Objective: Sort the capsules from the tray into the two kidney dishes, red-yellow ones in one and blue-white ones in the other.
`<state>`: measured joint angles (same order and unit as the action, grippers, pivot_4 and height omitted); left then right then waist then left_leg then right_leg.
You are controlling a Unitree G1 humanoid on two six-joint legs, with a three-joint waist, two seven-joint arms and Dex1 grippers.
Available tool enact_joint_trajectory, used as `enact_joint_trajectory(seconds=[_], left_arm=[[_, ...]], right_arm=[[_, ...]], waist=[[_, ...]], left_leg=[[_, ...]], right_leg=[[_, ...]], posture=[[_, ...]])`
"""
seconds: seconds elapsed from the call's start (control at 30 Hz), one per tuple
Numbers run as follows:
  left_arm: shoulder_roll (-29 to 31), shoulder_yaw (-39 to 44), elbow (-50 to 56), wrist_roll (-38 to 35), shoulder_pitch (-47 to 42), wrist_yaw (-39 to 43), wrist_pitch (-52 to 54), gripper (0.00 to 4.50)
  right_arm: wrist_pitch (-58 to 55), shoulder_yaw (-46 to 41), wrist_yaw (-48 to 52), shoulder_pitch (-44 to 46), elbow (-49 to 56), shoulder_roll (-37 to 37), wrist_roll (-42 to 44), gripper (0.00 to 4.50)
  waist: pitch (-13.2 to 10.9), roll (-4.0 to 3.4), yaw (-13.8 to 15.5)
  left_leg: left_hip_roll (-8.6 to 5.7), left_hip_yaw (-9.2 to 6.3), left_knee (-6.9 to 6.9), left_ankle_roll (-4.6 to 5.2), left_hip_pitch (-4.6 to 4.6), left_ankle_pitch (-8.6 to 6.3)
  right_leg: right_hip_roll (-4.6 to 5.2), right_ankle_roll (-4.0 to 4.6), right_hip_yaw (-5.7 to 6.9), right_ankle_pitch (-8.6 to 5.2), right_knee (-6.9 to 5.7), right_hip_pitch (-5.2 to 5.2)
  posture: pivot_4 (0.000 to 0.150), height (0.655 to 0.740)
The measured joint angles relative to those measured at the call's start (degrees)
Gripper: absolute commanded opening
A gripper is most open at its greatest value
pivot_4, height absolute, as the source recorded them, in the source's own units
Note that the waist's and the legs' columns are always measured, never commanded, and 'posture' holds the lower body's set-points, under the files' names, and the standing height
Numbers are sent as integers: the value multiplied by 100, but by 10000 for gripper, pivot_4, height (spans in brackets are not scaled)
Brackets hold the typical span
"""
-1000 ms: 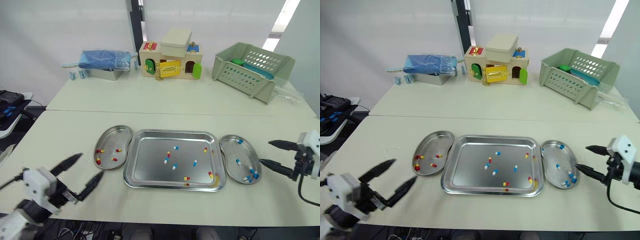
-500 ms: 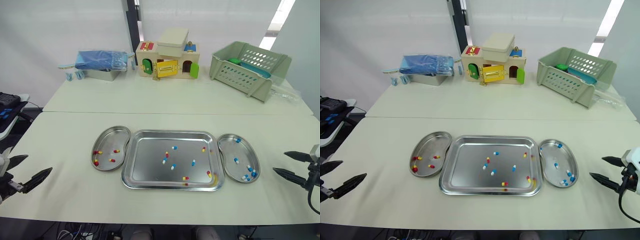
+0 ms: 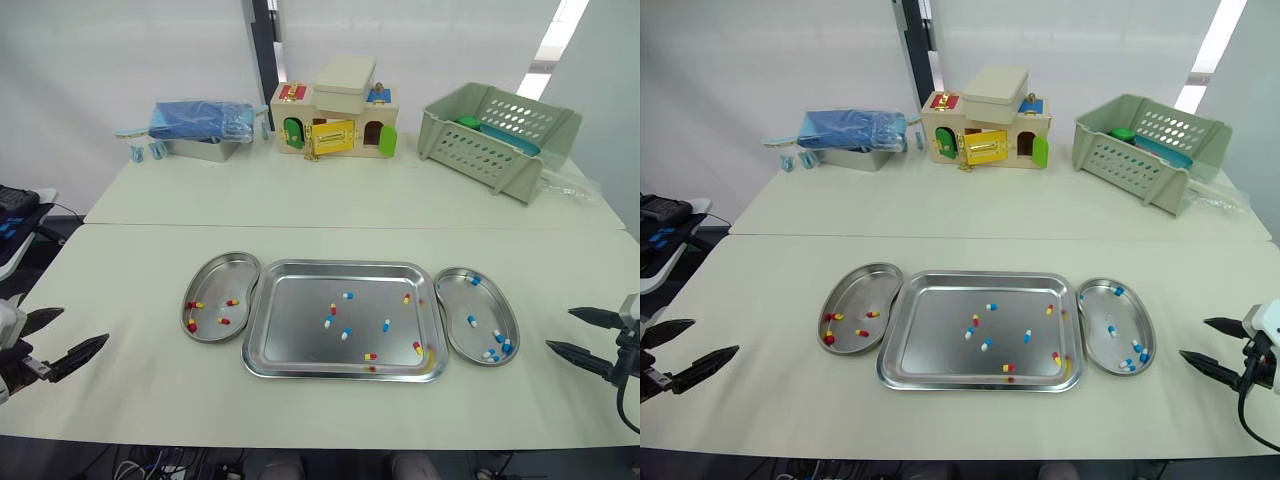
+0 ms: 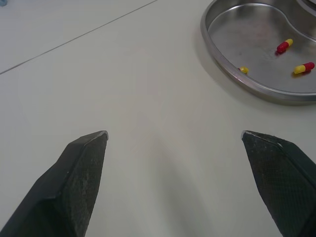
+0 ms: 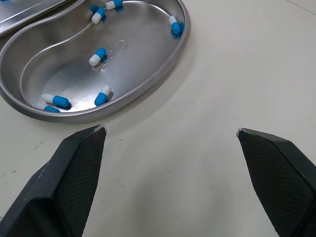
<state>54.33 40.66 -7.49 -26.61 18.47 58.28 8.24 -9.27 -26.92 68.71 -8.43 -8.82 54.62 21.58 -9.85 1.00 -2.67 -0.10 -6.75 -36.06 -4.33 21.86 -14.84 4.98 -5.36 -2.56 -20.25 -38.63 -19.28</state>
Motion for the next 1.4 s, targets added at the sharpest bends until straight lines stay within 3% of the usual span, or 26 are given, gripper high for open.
enact_joint_trajectory(seconds=[0.2, 0.4, 0.6, 0.7, 0.8, 1.0, 1.27, 1.4], left_arm=[[-329, -4, 108, -35, -53, 270, -371, 45000], [-1156, -241, 1703, -329, 728, 432, -357, 45000], [-1968, -732, 2957, -492, 1262, 199, -377, 45000], [-2770, -1361, 3550, -467, 1636, 33, -690, 45000], [-3508, -1904, 3800, -366, 1988, -39, -1240, 45000], [-4143, -2455, 3909, -124, 2378, -172, -2242, 45000], [-4567, -2820, 3579, 32, 2554, -381, -3357, 45000], [-4674, -3126, 3433, 69, 2715, -460, -3776, 45000]], right_arm=[[-305, -30, 7, -34, 488, 47, 228, 44804], [-1428, 61, -45, 536, 1932, 343, 1007, 44804], [-3184, 1207, -817, 1933, 3334, 328, 2024, 44804], [-3807, 2237, -1323, 2830, 3805, -174, 2111, 44804], [-4182, 3291, -1826, 3578, 3928, -844, 1811, 44804], [-4524, 4783, -2536, 4277, 3625, -1838, 997, 44804], [-4640, 5757, -2963, 4643, 3015, -2479, 85, 44804], [-4661, 6054, -2957, 4801, 2964, -2666, -213, 44804]], waist=[[-1, -2, -10], [-2, -1, -21], [-4, 6, 48], [-9, 20, 40], [-13, 30, 70], [-15, 38, 118], [-18, 26, 15], [-16, 25, -49]], left_leg=[[1, 3, 0, 0, -1, 0], [5, 4, -2, 0, 1, 0], [2, 1, -4, -1, 7, 0], [1, 5, -5, -2, 12, -1], [0, -3, -5, -2, 13, -1], [-7, -18, -7, -2, 24, -1], [-11, -12, 3, 2, 28, -4], [-11, -18, 0, 3, 89, -7]], right_leg=[[0, 0, -4, 0, -1, 0], [1, 0, -4, 1, -1, 1], [3, 0, 0, 1, 7, 1], [6, -3, -3, 2, 15, -1], [4, -1, 3, 2, 12, -3], [6, -1, 14, 2, 18, -6], [7, -6, 1, 6, 52, -11], [7, -7, 6, 6, 56, -67]], posture=[[1500, 7400], [1500, 7400], [1500, 7400], [1500, 7400], [1500, 7400], [1500, 7400], [1500, 7400], [1500, 7400]])
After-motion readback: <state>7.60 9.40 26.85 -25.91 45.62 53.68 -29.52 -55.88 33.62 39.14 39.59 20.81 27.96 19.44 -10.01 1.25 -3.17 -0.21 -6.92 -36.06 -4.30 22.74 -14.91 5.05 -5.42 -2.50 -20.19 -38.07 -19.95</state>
